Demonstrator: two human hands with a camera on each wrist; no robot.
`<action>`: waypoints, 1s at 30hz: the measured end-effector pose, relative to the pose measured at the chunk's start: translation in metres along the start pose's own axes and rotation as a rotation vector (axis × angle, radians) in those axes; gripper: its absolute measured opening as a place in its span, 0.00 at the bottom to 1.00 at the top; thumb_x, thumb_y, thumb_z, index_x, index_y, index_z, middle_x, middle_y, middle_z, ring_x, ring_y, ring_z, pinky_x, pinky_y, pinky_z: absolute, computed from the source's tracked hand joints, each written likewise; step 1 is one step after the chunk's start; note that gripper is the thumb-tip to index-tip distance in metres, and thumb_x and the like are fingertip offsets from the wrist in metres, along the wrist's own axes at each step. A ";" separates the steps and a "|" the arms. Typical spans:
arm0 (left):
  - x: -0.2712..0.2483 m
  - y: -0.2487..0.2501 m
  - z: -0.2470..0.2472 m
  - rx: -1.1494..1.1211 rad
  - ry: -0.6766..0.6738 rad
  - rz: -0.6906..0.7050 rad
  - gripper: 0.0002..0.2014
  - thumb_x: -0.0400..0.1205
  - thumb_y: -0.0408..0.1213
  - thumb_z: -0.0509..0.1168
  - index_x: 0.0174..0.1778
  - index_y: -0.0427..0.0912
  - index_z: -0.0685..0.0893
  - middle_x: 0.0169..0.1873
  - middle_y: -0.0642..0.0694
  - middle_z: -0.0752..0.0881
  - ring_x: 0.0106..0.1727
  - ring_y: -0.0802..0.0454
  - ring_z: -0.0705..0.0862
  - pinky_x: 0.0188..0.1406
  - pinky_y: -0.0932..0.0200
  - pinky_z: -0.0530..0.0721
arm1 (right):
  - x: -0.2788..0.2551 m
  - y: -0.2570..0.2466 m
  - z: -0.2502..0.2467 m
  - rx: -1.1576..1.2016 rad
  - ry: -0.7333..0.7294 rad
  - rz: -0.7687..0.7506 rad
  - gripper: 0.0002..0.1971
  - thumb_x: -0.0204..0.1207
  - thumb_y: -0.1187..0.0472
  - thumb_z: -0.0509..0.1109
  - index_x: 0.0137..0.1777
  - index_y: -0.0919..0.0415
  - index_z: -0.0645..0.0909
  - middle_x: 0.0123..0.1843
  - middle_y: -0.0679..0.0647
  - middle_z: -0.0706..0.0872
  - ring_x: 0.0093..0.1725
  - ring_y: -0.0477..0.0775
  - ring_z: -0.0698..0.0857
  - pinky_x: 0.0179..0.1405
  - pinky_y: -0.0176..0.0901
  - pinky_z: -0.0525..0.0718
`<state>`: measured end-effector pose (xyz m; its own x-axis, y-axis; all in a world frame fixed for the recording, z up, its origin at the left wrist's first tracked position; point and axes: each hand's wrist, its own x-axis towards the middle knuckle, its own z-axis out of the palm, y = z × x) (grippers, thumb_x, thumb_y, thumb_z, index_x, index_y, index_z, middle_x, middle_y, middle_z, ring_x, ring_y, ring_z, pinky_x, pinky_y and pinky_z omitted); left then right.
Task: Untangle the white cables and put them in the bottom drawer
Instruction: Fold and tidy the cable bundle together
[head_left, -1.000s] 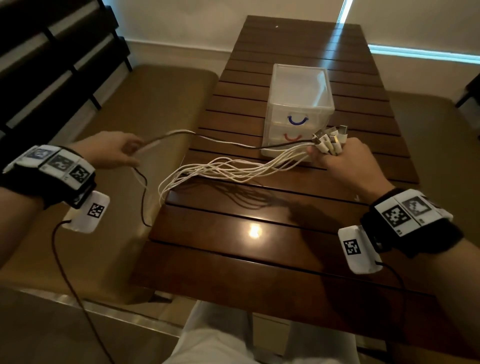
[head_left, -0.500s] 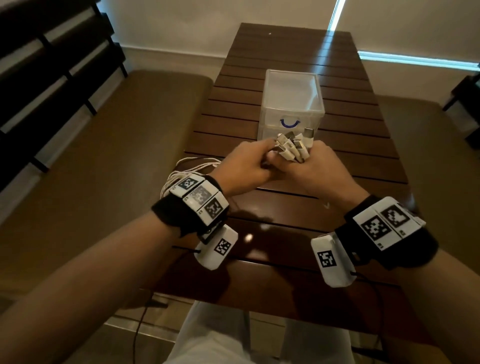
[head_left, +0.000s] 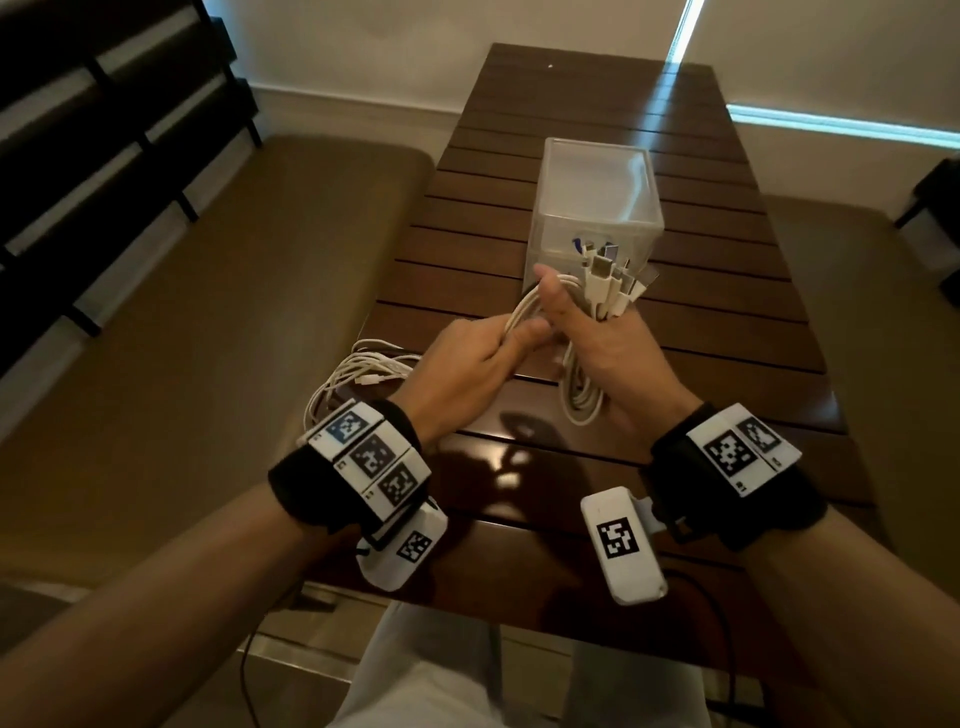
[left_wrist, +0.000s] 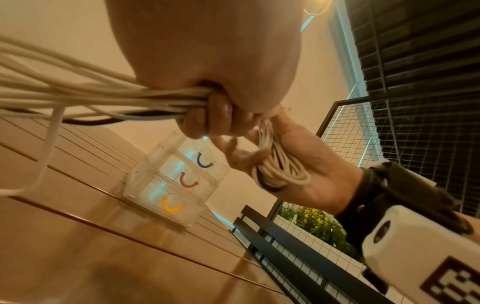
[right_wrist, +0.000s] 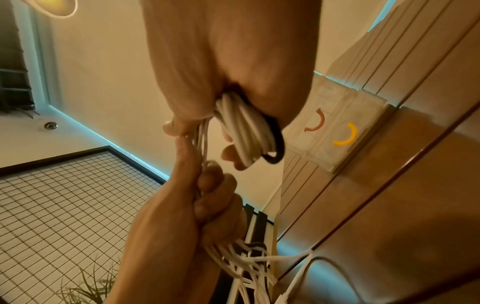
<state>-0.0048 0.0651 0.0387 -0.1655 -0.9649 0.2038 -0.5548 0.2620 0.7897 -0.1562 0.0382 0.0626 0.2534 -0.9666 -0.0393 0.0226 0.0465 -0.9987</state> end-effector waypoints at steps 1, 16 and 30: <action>-0.001 0.002 0.002 -0.008 0.000 -0.009 0.22 0.86 0.60 0.50 0.29 0.55 0.73 0.25 0.55 0.77 0.26 0.58 0.75 0.30 0.55 0.72 | 0.001 0.001 0.001 0.059 -0.017 0.031 0.27 0.72 0.45 0.75 0.65 0.62 0.83 0.55 0.57 0.90 0.57 0.55 0.89 0.59 0.57 0.87; 0.010 0.014 -0.005 0.377 -0.376 0.111 0.29 0.81 0.62 0.61 0.67 0.42 0.74 0.54 0.48 0.80 0.48 0.52 0.82 0.53 0.55 0.81 | -0.001 -0.010 0.009 0.194 -0.106 0.154 0.15 0.81 0.58 0.70 0.61 0.68 0.84 0.61 0.57 0.90 0.59 0.49 0.89 0.54 0.48 0.89; 0.006 0.003 0.022 -0.109 -0.118 -0.193 0.17 0.62 0.46 0.67 0.43 0.44 0.83 0.37 0.44 0.88 0.40 0.43 0.87 0.43 0.40 0.88 | -0.003 0.004 0.017 0.143 -0.050 0.078 0.08 0.80 0.54 0.71 0.50 0.59 0.84 0.57 0.60 0.91 0.63 0.58 0.87 0.71 0.65 0.79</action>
<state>-0.0254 0.0605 0.0300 -0.1627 -0.9864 -0.0213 -0.4955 0.0630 0.8663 -0.1403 0.0452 0.0592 0.3074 -0.9450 -0.1115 0.1378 0.1602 -0.9774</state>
